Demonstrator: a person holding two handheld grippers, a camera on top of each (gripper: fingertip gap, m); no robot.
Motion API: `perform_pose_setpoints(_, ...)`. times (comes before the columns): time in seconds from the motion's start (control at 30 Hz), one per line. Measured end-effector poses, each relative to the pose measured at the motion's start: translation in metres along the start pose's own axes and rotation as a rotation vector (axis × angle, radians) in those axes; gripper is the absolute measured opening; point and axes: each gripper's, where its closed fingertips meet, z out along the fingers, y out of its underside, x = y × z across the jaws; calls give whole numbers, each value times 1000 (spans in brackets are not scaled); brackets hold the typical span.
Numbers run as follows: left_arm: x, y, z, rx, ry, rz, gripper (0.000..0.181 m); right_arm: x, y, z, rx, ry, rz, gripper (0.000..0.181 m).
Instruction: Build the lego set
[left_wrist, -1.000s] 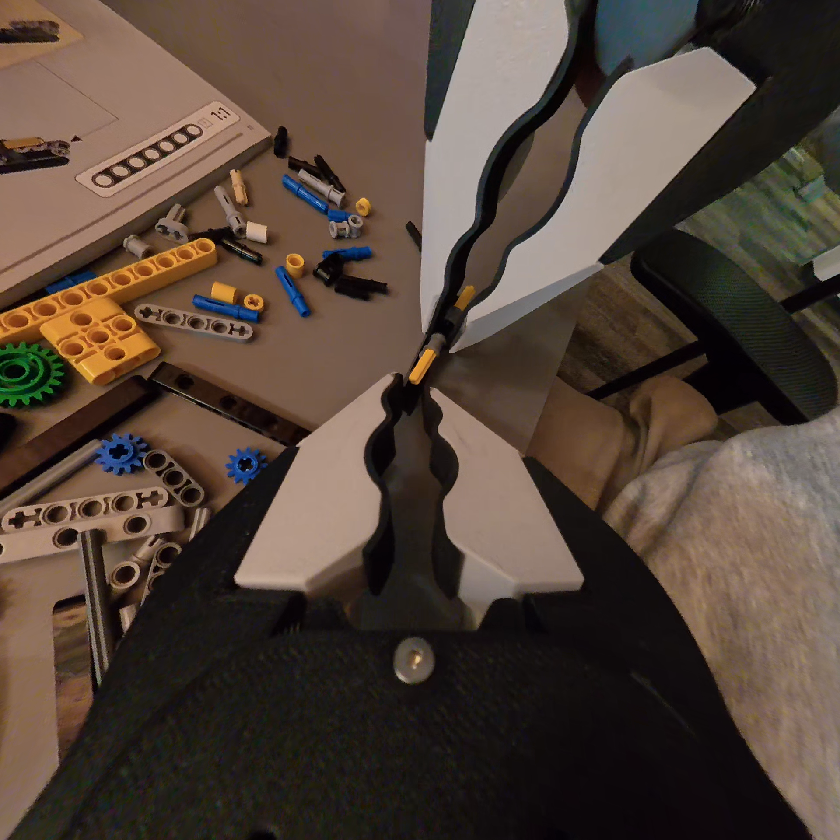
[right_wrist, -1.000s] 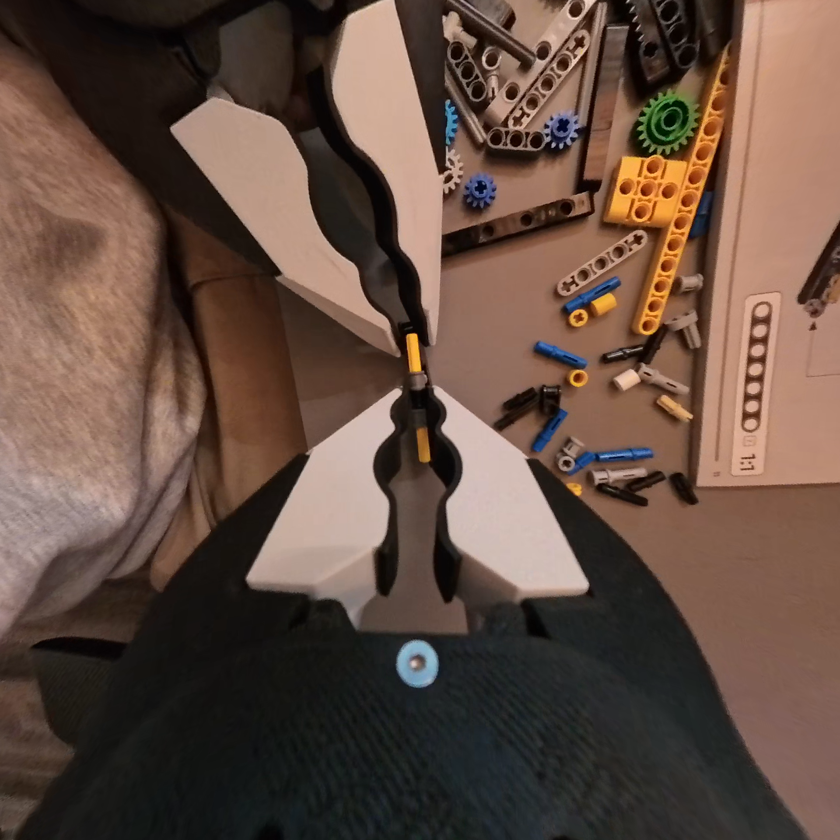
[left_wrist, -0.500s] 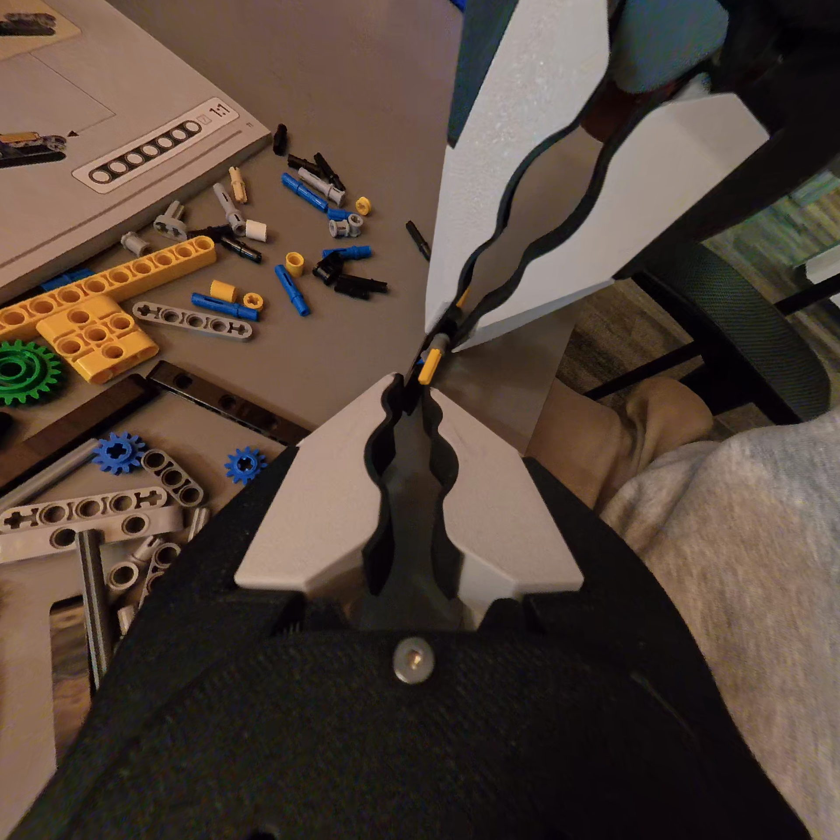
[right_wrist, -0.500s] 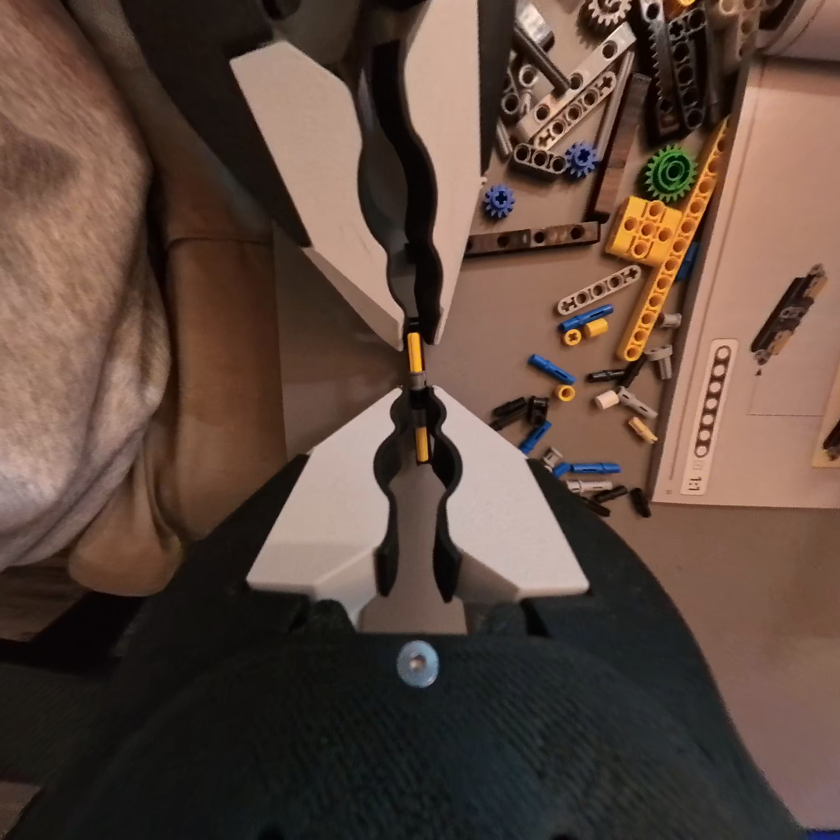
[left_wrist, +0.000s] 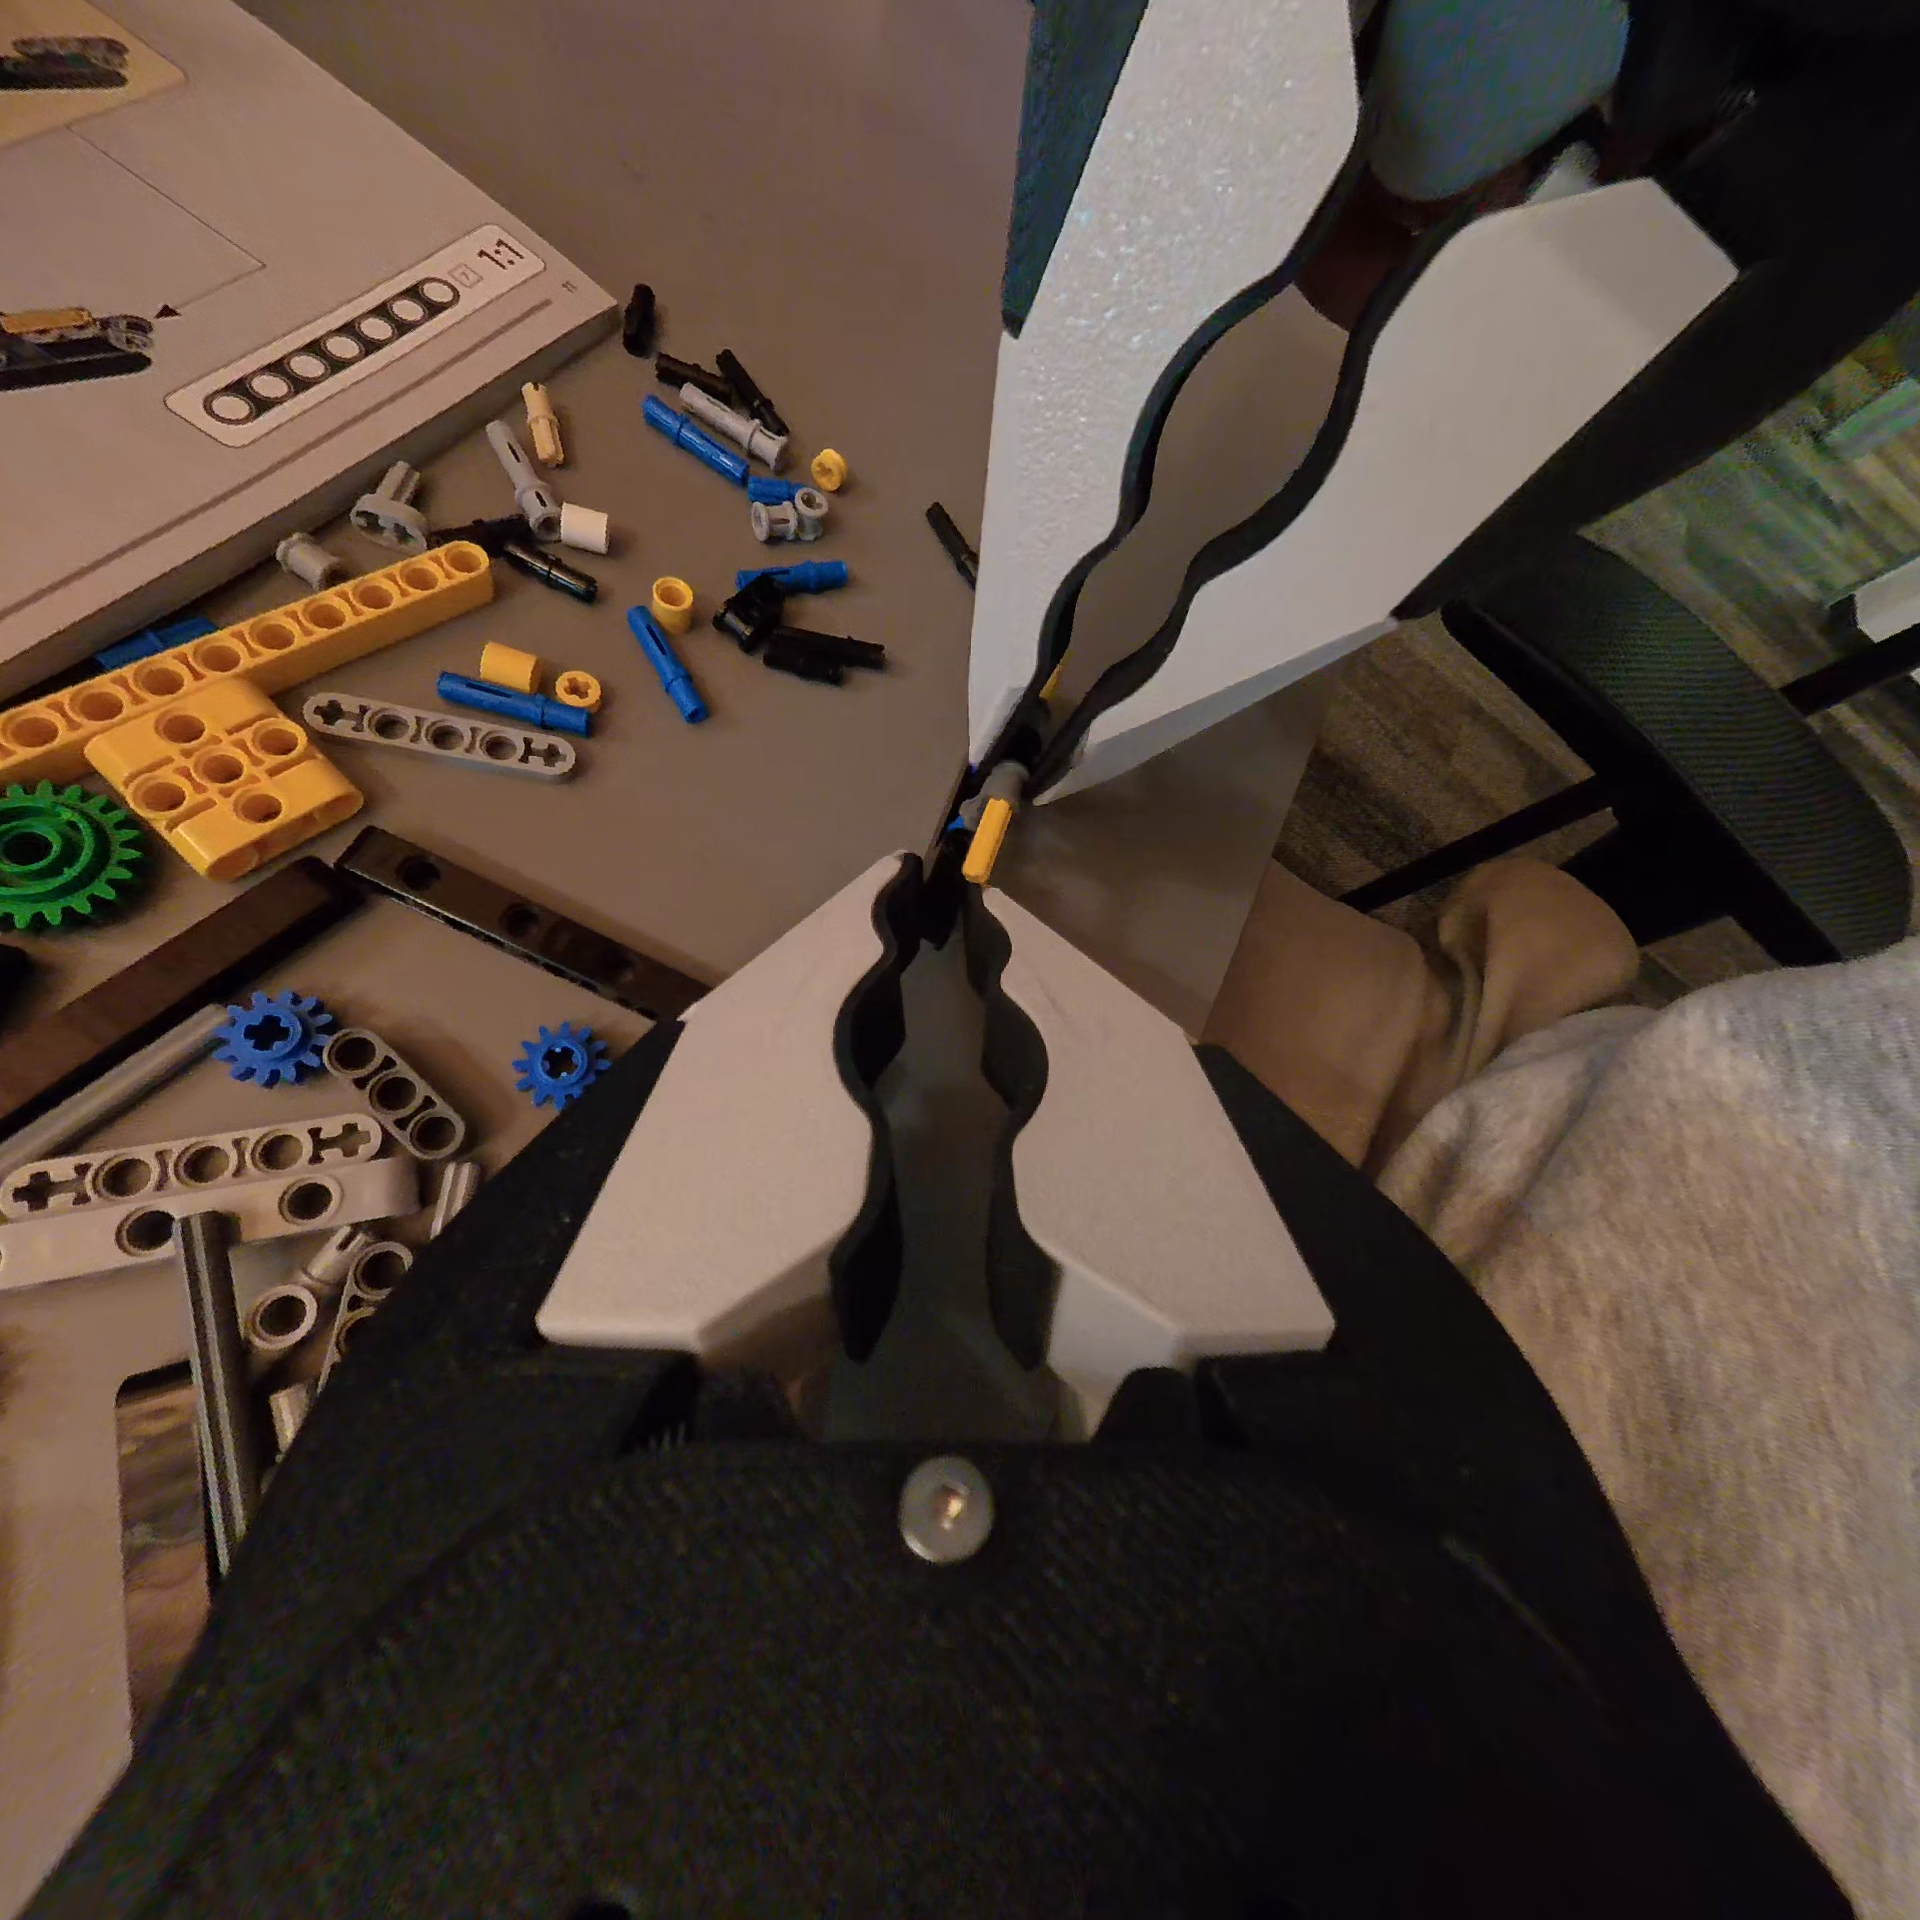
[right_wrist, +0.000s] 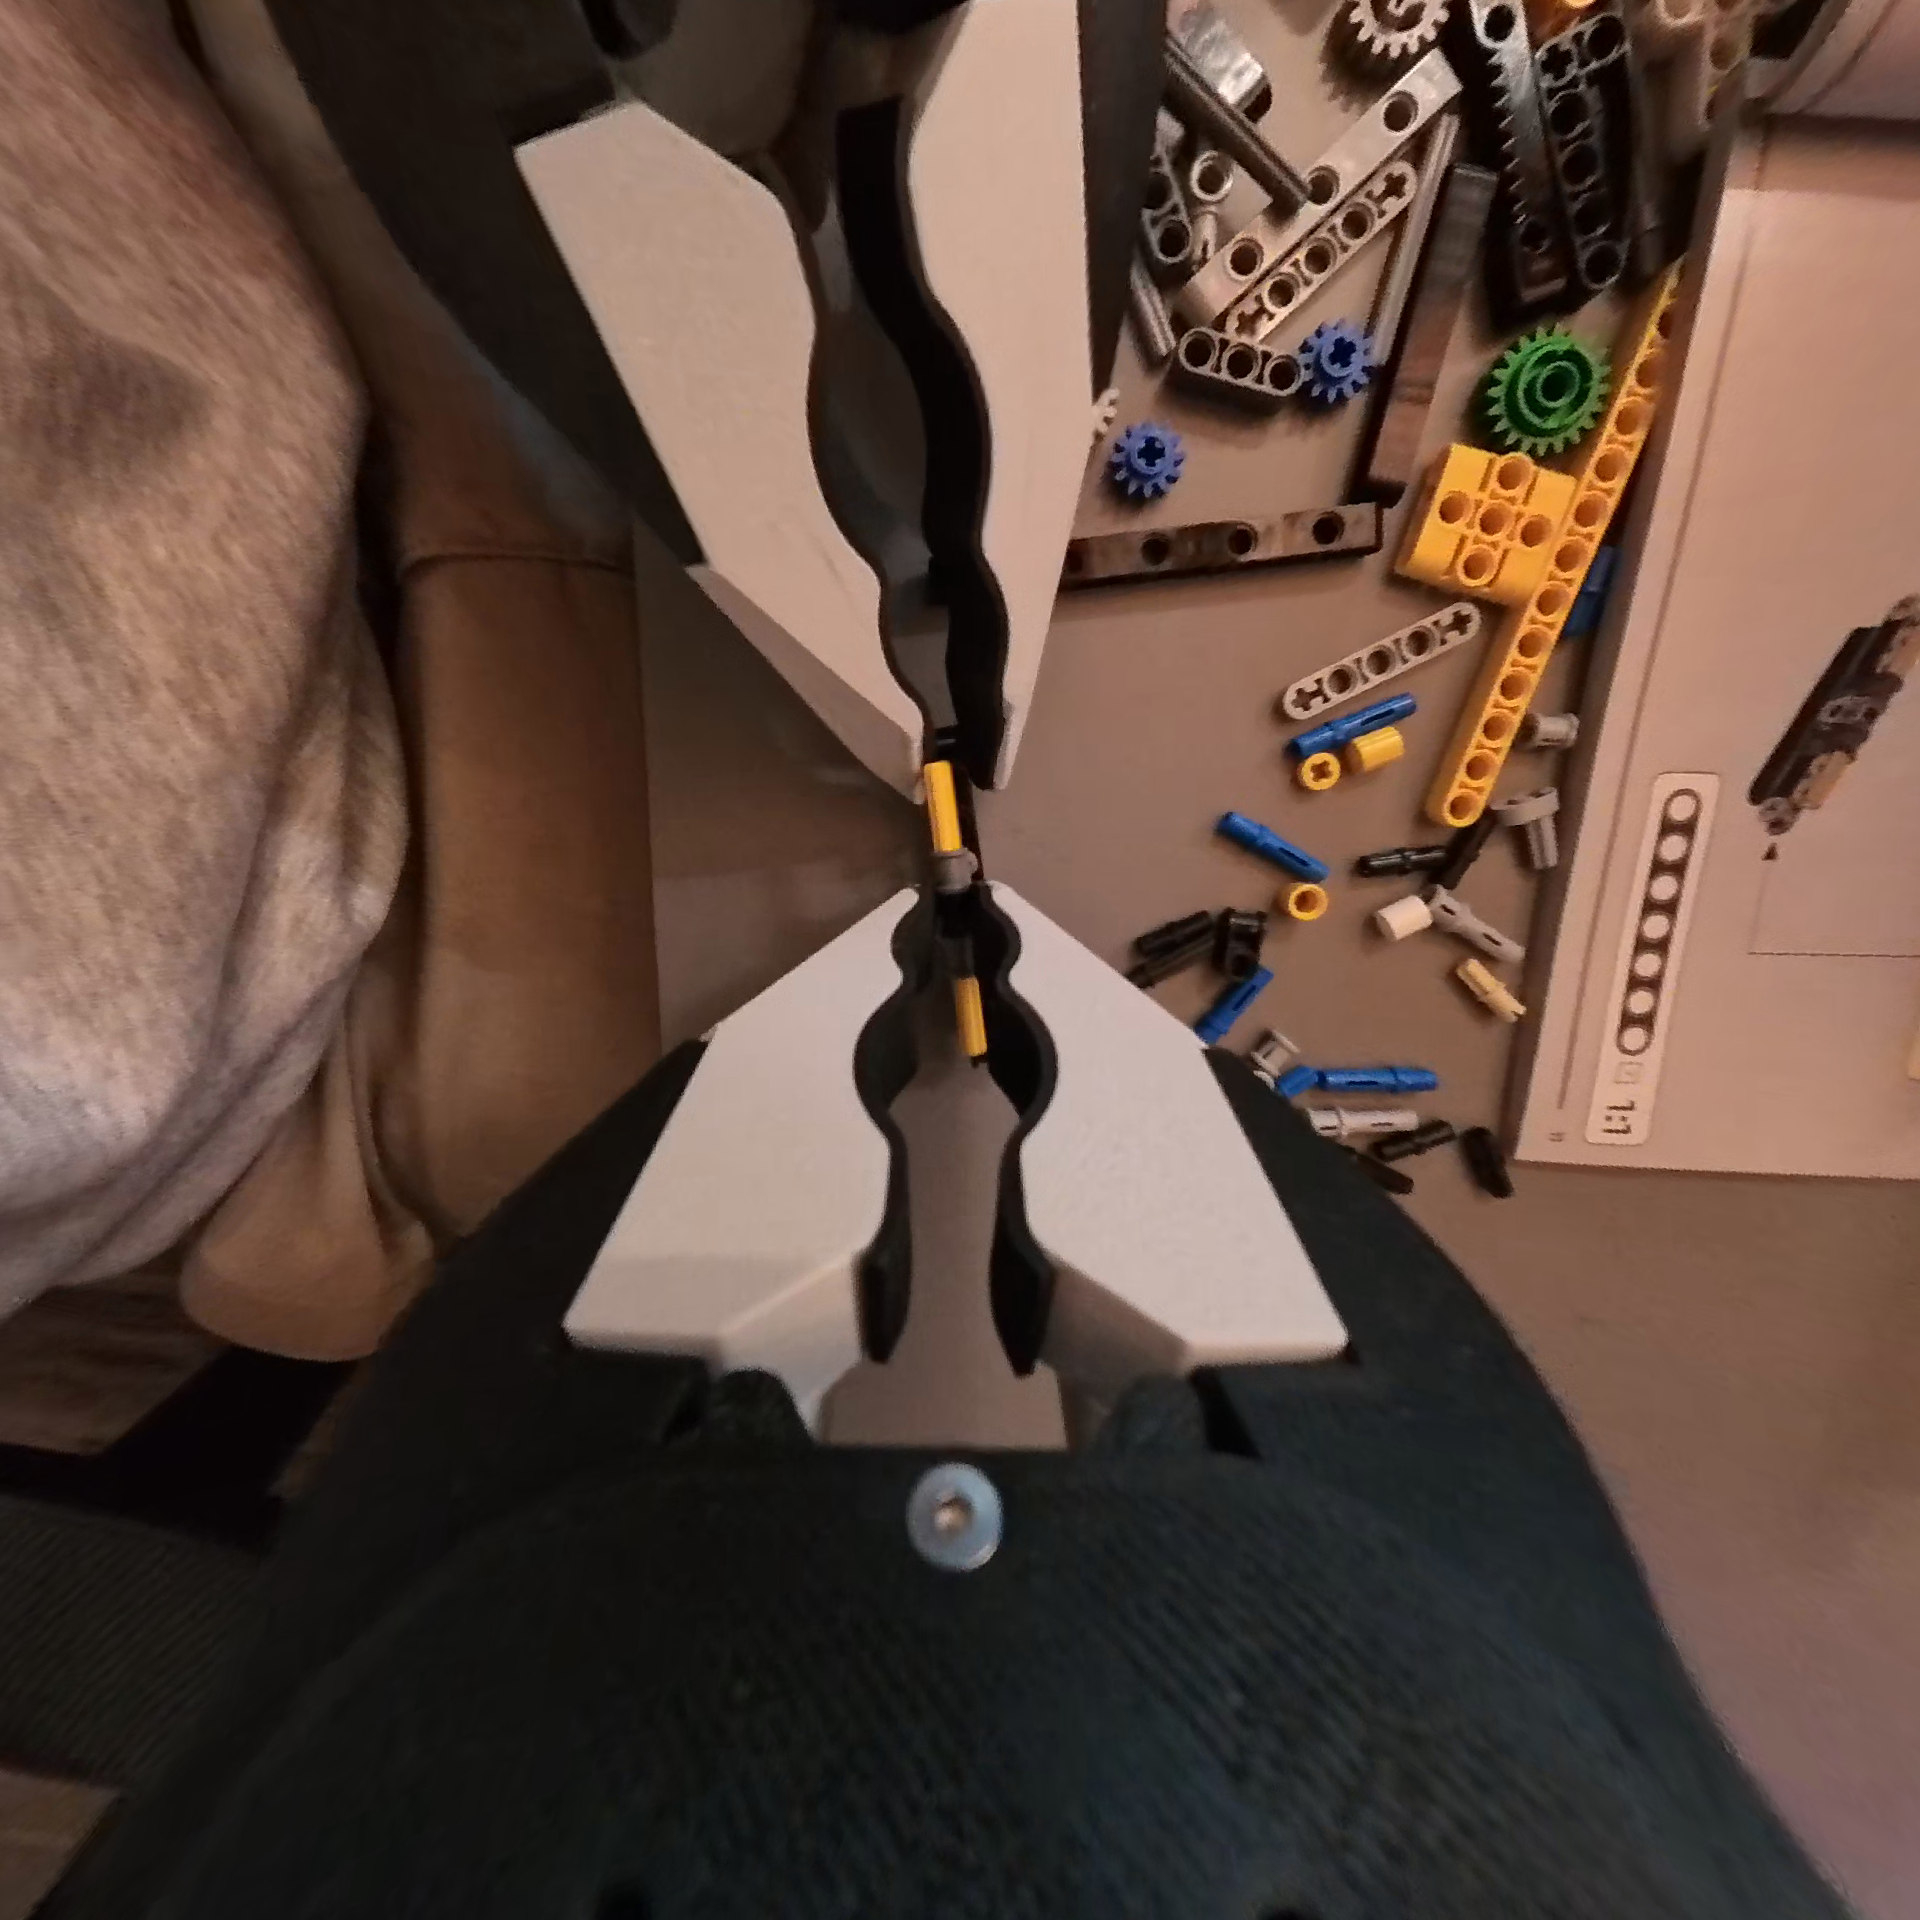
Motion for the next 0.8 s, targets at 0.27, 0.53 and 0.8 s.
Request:
perform_pose_setpoints(0.27,3,-2,-3,22,27,1,13,1,-1,0,14,-63,36,5)
perform_pose_setpoints(0.53,3,-8,-2,48,10,9,5,2,-3,1,17,-61,43,5)
perform_pose_setpoints(0.8,3,-7,-1,45,-11,34,0,12,10,-6,-35,76,6,7)
